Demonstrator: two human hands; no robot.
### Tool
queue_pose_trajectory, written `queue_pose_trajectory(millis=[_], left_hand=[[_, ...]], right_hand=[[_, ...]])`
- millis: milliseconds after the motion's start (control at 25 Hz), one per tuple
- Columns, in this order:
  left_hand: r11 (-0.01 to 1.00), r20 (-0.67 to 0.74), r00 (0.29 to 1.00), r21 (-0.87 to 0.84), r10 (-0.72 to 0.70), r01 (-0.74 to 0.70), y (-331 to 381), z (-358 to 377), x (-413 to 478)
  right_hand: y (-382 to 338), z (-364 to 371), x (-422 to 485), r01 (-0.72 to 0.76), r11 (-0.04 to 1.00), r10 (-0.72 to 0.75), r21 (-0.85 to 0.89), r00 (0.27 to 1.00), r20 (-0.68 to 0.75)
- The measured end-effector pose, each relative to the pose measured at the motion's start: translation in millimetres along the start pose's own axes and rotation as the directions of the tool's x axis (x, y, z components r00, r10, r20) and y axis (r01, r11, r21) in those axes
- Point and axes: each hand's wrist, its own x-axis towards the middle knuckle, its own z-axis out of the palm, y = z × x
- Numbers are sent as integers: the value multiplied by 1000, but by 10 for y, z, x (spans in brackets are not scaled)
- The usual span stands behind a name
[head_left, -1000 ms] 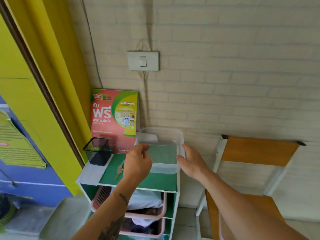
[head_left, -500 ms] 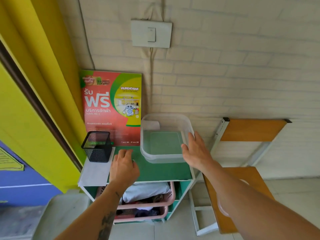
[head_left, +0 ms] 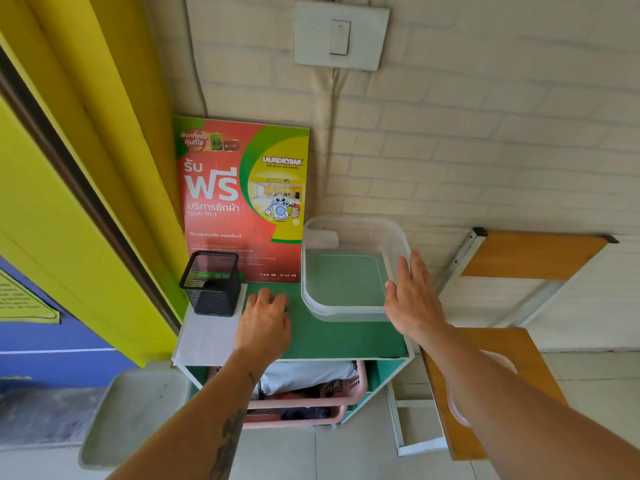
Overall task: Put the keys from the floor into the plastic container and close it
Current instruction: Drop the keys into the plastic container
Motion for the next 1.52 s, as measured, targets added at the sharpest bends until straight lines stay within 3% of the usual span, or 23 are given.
queue_pose_trajectory(millis=[240,520,680,800,920,1040,1160,1520], left_hand=[[961,-180,984,-276,-15,-35,40,-7,36],[850,-377,909,-525,-178,-51,468,-560,278],[785,-217,963,-619,-160,-9,904,-672,639],[838,-15,996,-542,-83,62,1107,-492,887],[877,152,985,-457,-84,146,1187,-290,973],[876,223,971,-447,-88,182,1224,-187,956],[882,256,964,-434,-77,185,1238,-147,922],[912,165,986,-401,-26,91,1216,-360,824]], right_hand=[[11,-3,-11,-19,1000,19,-7,1000,25],[6,-30,-23,-7,1000,8,-20,999,49],[12,-23,-39,4,1000,-5,15,999,45],[25,-17,-37,7,1000,-8,11,999,39],[29,-26,-25,12,1000,-12,-1,999,36],[14,-32,-24,21,1000,-20,-14,999,31],[0,-46,-25,24,999,-23,-41,999,28],[-1,-63,-29,26,1000,-26,-7,998,51]])
